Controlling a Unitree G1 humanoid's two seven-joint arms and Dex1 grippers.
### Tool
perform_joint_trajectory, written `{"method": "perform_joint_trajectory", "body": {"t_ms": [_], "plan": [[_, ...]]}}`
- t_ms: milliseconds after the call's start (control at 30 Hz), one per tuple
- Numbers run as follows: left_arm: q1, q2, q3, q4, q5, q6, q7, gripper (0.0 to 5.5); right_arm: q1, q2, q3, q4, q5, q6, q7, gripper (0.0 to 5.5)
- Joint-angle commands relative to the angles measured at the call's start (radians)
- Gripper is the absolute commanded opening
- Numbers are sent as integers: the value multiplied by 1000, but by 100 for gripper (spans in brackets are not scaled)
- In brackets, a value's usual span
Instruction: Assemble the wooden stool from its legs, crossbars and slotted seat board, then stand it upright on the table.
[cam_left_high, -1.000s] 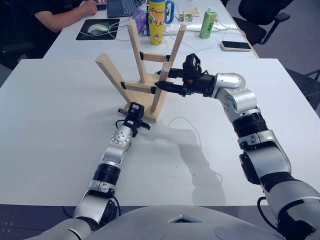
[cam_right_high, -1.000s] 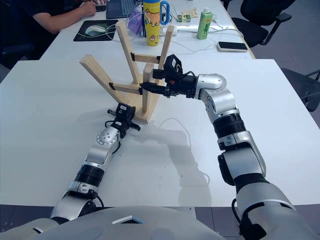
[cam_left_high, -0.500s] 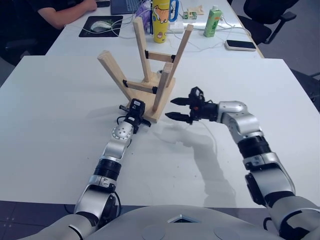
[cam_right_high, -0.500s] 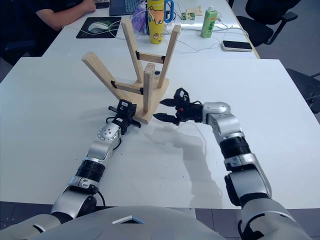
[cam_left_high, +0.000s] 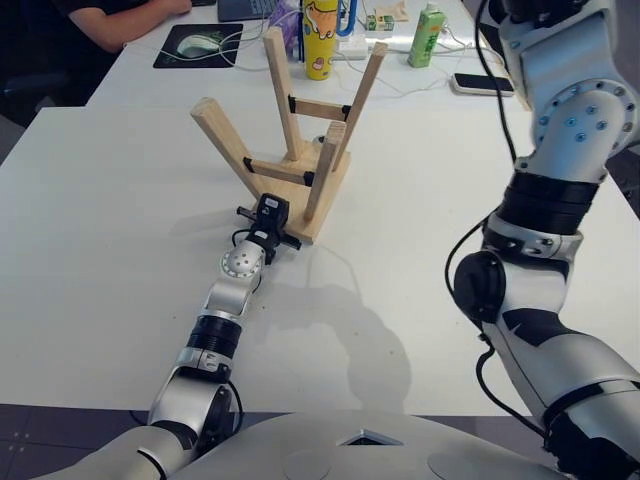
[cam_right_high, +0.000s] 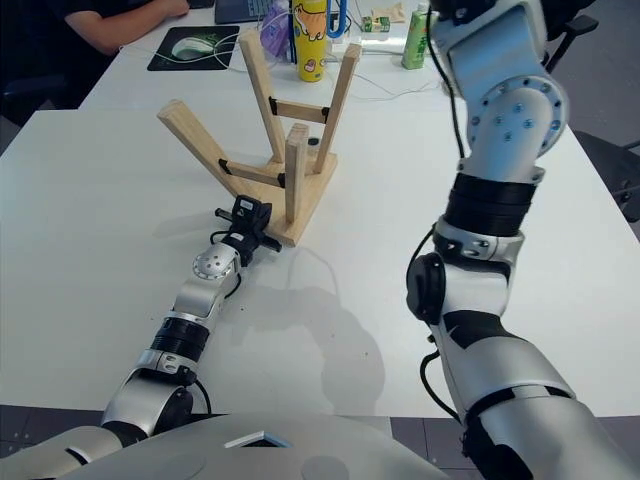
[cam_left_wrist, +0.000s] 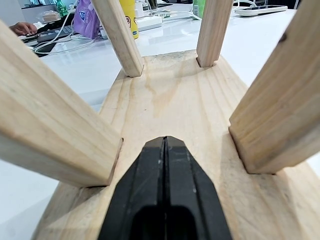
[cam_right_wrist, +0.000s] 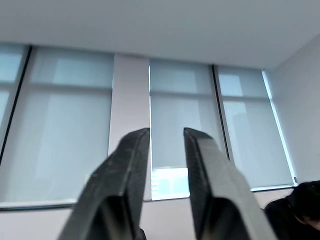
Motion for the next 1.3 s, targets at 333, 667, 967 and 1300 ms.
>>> {"method": "perform_joint_trajectory", "body": {"t_ms": [333, 667, 967, 1300], "plan": [[118, 26, -5, 173, 15, 117, -8, 0, 477, 7, 366, 72, -241, -24, 32, 1], [85, 31, -60, 153, 44, -65, -42, 0, 363, -79, 68, 365, -130, -61, 80, 1], [172, 103, -10, -107, -55, -319, -162, 0, 362, -16, 301, 543, -476, -296, 352, 1], [183, 398, -41, 88, 125, -237, -246, 0, 388, 65, 371, 499, -547, -319, 472, 1]]}}
